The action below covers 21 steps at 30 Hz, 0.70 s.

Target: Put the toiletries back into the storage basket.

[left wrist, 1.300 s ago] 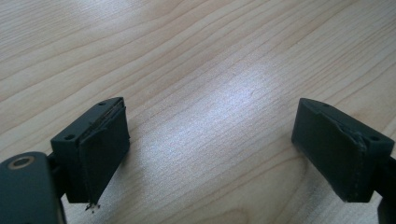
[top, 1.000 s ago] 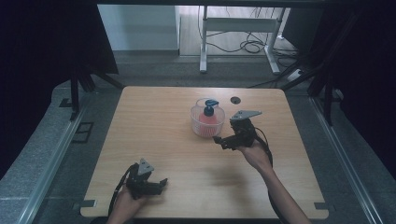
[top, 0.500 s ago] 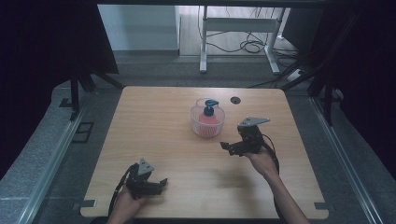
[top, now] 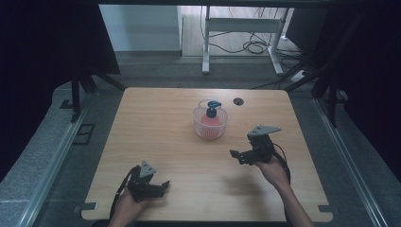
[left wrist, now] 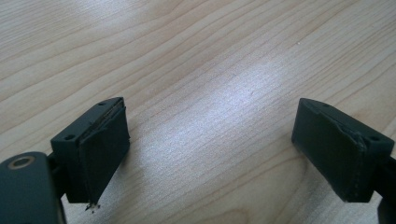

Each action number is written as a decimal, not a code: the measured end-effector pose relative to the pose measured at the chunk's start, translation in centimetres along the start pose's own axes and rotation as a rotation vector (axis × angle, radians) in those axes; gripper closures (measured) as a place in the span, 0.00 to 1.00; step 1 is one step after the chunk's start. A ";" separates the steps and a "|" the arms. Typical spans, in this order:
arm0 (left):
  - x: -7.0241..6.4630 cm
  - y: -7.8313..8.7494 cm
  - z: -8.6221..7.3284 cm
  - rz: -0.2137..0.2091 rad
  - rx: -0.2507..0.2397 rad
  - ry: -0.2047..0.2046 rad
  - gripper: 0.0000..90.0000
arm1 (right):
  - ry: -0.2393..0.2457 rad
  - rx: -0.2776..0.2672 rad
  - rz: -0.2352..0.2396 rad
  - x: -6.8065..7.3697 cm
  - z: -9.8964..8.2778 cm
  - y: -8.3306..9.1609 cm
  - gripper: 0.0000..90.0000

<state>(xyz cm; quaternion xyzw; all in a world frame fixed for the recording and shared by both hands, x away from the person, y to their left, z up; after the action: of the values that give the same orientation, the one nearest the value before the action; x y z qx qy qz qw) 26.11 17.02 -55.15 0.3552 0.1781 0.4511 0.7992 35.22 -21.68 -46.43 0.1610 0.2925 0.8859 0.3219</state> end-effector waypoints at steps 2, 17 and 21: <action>0.0 0.0 0.0 0.000 -0.001 0.000 0.12 | 0.019 0.011 -0.014 0.1 -0.5 0.3 0.02; 0.0 0.0 0.0 0.000 0.000 -0.002 0.12 | 0.025 0.016 -0.018 0.6 -2.9 2.0 0.00; 0.0 0.0 0.0 -0.001 -0.002 -0.001 0.12 | 0.015 0.013 -0.026 0.8 -3.8 2.8 0.00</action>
<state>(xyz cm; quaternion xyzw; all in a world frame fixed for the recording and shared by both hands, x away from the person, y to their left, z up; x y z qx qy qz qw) 26.12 17.03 -55.15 0.3547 0.1773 0.4507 0.7997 31.53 -24.44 -47.59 0.1527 0.3030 0.8808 0.3301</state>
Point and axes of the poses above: each handheld gripper's, and its own axes: y roughly backward along the jaws, z roughly out of its top, x roughly to its left, the point moved 1 cm from there along -y, roughly forward along the jaws, and after that the axes turned 5 degrees about z, right-handed, at the moved point
